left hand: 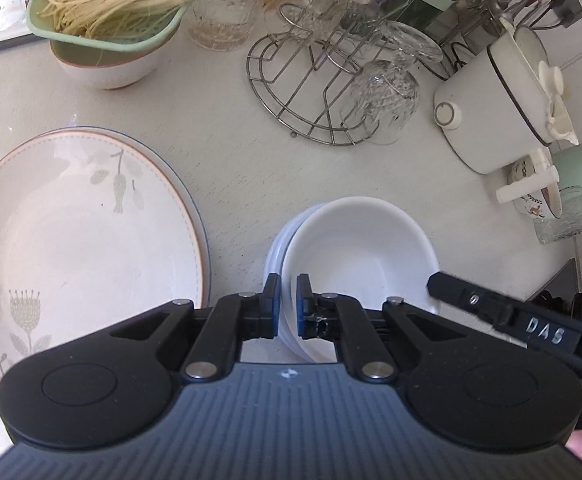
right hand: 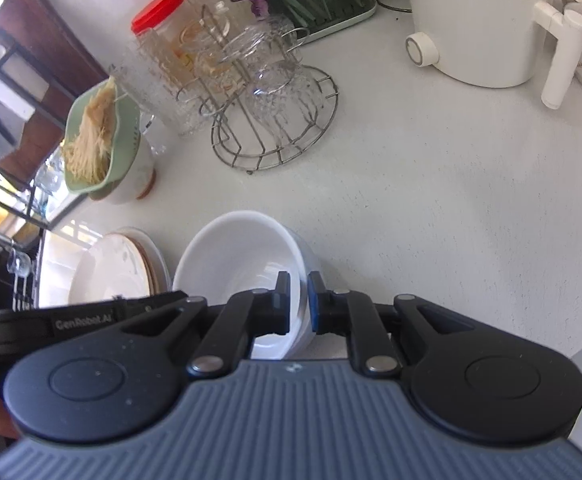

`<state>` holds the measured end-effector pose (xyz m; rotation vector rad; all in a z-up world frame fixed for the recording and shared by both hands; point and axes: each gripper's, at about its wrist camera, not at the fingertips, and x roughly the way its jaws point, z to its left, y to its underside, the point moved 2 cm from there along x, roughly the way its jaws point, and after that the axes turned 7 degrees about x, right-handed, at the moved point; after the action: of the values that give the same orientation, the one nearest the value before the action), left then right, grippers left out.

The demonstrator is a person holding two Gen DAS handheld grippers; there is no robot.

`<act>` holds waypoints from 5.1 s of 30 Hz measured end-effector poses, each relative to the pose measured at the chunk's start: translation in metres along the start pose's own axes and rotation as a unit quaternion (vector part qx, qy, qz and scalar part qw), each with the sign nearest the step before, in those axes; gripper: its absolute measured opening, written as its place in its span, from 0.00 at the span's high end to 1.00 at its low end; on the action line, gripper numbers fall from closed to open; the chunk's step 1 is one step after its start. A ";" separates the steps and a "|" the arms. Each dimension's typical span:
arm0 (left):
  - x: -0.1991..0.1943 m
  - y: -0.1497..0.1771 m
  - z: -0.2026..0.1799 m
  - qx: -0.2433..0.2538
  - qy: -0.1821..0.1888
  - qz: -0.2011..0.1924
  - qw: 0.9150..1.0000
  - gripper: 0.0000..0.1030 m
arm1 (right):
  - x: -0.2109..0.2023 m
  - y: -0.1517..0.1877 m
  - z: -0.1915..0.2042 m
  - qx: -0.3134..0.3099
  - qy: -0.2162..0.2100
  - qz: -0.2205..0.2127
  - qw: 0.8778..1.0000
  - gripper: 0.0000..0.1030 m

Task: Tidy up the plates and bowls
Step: 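Lift the stacked bowls with both grippers and carry them toward the leaf plate stack, then lower the stacked bowls onto the leaf plate stack with both grippers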

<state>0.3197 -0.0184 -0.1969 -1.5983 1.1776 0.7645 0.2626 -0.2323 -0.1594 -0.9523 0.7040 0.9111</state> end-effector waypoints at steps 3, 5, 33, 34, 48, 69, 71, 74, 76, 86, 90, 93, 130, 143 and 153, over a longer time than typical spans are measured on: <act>0.000 0.000 0.000 0.000 -0.003 0.004 1.000 0.88 | -0.002 -0.005 -0.002 0.002 0.004 -0.011 1.000 0.87; -0.001 0.000 0.001 -0.007 -0.007 0.000 1.000 0.76 | -0.001 -0.008 -0.005 0.007 -0.001 -0.012 1.000 0.86; 0.008 -0.003 0.000 -0.022 -0.013 0.023 0.999 0.58 | 0.070 -0.006 -0.031 0.085 -0.077 0.094 0.989 0.70; 0.009 -0.003 0.000 -0.023 -0.014 0.022 0.999 0.58 | 0.071 -0.006 -0.031 0.083 -0.077 0.096 0.989 0.75; 0.024 -0.007 -0.010 0.007 -0.011 0.043 0.999 0.54 | 0.061 -0.007 -0.039 0.053 -0.050 0.090 0.993 0.84; 0.059 0.000 -0.016 0.071 -0.011 0.056 0.996 0.73 | 0.052 0.000 -0.047 0.053 -0.030 0.069 0.996 0.85; 0.062 0.003 -0.014 0.071 -0.012 0.057 0.996 0.76 | 0.055 0.001 -0.045 0.053 -0.027 0.071 0.996 0.85; 0.063 0.004 -0.013 0.070 -0.009 0.053 0.996 0.78 | 0.058 0.002 -0.044 0.056 -0.023 0.074 0.995 0.84; 0.062 0.004 -0.012 0.066 -0.005 0.051 0.997 0.79 | 0.058 0.001 -0.042 0.052 -0.019 0.074 0.996 0.84; 0.041 0.006 -0.010 0.044 0.029 0.057 0.997 0.80 | 0.038 0.000 -0.039 0.060 -0.020 0.064 0.996 0.84; 0.026 0.004 -0.011 0.049 0.026 0.038 0.998 0.80 | 0.026 0.000 -0.033 0.059 -0.026 0.060 0.996 0.83; 0.014 0.003 -0.008 0.045 0.027 0.025 0.998 0.80 | 0.018 0.000 -0.024 0.049 -0.031 0.055 0.997 0.82; -0.077 0.050 0.169 -0.118 -0.008 -0.076 0.990 0.79 | 0.081 0.040 0.152 -0.088 -0.070 0.109 0.988 0.82; -0.083 0.053 0.175 -0.104 0.015 -0.094 0.990 0.55 | 0.088 0.037 0.155 -0.088 -0.076 0.090 0.989 0.74; -0.122 0.048 0.168 -0.014 0.009 -0.101 0.995 0.55 | 0.040 0.046 0.137 -0.033 -0.060 -0.003 0.998 0.66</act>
<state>0.2434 0.1777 -0.1610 -1.7205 1.0034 0.6374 0.2550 -0.0825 -0.1517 -0.9479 0.5716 0.9838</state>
